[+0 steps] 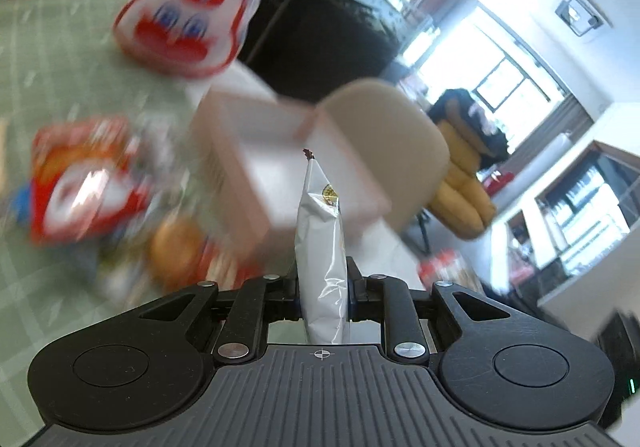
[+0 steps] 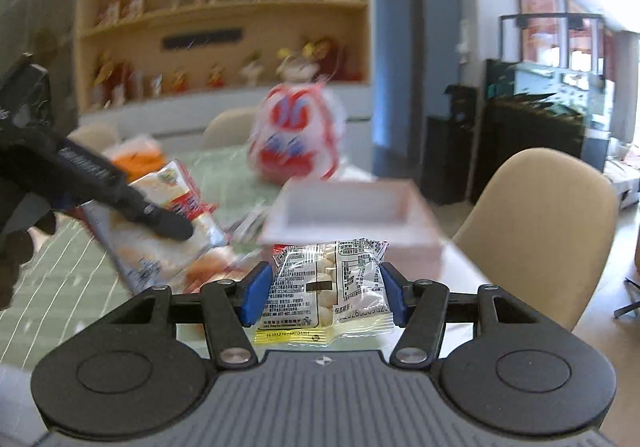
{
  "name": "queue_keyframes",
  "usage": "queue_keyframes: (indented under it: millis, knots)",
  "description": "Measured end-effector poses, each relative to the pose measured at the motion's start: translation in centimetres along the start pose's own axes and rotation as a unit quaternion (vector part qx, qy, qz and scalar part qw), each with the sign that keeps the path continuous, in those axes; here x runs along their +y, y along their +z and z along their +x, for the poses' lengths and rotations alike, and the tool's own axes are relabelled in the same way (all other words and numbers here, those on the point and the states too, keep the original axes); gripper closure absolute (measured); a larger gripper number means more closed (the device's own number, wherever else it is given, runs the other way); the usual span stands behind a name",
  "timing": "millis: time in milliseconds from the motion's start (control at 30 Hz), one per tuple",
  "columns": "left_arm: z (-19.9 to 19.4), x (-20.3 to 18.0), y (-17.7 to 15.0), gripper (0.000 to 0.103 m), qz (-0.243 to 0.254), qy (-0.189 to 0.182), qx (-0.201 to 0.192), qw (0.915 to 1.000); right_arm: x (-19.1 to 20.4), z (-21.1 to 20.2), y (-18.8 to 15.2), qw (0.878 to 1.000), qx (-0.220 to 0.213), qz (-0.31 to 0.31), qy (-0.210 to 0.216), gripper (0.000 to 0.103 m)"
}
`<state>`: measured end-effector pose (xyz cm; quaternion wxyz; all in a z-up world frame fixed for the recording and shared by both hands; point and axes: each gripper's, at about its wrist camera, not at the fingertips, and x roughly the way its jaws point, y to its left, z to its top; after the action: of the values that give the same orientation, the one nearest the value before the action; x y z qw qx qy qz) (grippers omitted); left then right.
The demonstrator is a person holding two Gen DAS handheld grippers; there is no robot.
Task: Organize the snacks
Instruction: 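Grasp a white bread packet with the right tool while left holds its packet, then carry the bread packet into the pink box and open the right tool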
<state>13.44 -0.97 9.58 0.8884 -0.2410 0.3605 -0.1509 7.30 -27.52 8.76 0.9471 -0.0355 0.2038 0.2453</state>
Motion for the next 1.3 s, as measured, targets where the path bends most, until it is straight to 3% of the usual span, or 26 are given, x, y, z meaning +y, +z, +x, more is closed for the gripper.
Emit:
queue_keyframes:
  millis: [200, 300, 400, 533, 633, 800, 933, 1133, 1233, 1300]
  knots:
    - [10.1, -0.5, 6.6, 0.080, -0.040, 0.011, -0.027, 0.9988, -5.1, 2.5, 0.0, 0.999, -0.006, 0.044, -0.018, 0.045]
    - [14.2, 0.2, 7.4, 0.078, -0.047, 0.035, -0.011, 0.9982, -7.0, 3.7, -0.9, 0.997, 0.003, 0.070, -0.023, 0.045]
    - [15.8, 0.7, 6.8, 0.077, -0.049, 0.053, 0.005, 0.9974, -8.7, 4.3, -1.8, 0.996, 0.012, 0.085, -0.034, 0.045]
    - [13.2, 1.6, 5.5, 0.077, -0.027, 0.066, -0.037, 0.9968, -9.9, 5.3, -1.9, 0.994, 0.021, 0.091, -0.052, 0.045]
    - [9.9, 2.7, 4.0, 0.077, -0.032, 0.058, -0.055, 0.9963, -9.4, 6.1, -0.8, 0.995, 0.016, 0.091, -0.041, 0.045]
    - [4.8, 4.4, 0.8, 0.077, -0.001, 0.062, -0.056, 0.9965, -7.3, 9.0, 3.1, 0.997, 0.018, 0.072, -0.007, 0.045]
    - [1.3, 6.2, -1.6, 0.077, 0.015, 0.078, -0.070, 0.9944, -5.5, 14.3, 7.9, 0.996, 0.039, 0.080, 0.000, 0.045]
    - [-2.7, 12.1, -3.2, 0.077, -0.067, 0.101, -0.090, 0.9885, -3.9, 21.8, 10.8, 0.990, 0.110, 0.055, -0.063, 0.036]
    - [-3.8, 14.4, -3.2, 0.077, -0.104, 0.090, -0.105, 0.9850, -3.4, 22.5, 10.2, 0.987, 0.136, 0.074, -0.053, 0.035]
    - [-3.9, 14.8, -3.0, 0.077, -0.109, 0.089, -0.108, 0.9841, -3.0, 22.8, 9.5, 0.982, 0.155, 0.103, -0.023, 0.037]
